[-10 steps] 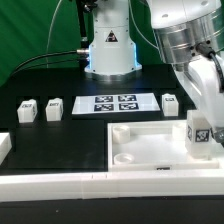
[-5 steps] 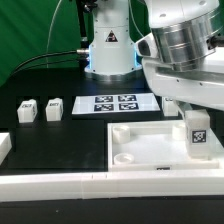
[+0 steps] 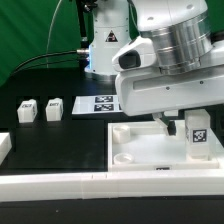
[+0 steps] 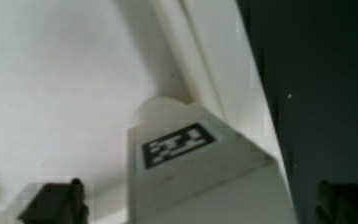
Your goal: Assemble one leg
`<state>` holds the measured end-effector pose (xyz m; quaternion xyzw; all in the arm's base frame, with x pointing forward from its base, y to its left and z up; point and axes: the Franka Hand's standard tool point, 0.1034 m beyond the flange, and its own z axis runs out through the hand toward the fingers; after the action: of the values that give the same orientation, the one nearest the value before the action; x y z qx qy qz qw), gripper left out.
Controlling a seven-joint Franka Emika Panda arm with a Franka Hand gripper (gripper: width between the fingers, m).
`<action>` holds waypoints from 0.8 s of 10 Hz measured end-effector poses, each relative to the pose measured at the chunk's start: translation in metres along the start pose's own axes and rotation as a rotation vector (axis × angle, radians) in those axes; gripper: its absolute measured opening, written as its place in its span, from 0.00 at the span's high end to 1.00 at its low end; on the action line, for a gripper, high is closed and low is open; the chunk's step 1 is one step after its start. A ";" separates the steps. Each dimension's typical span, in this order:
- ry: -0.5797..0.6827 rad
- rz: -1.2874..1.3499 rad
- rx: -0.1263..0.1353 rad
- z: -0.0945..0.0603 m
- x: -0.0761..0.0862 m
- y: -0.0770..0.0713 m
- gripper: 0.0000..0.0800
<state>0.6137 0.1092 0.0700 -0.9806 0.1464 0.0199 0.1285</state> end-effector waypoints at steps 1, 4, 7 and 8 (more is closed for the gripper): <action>0.004 -0.103 -0.004 -0.001 0.002 0.002 0.19; 0.034 -0.399 -0.048 -0.002 0.004 0.001 0.19; 0.032 -0.397 -0.048 -0.001 0.003 0.002 0.20; 0.031 -0.397 -0.048 -0.001 0.003 0.003 0.20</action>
Offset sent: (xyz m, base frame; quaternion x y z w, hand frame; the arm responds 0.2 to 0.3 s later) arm -0.0086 0.0067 0.0069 -0.0496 0.0430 -0.3163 0.9464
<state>0.6160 0.1057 0.0700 -0.9932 -0.0484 -0.0176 0.1040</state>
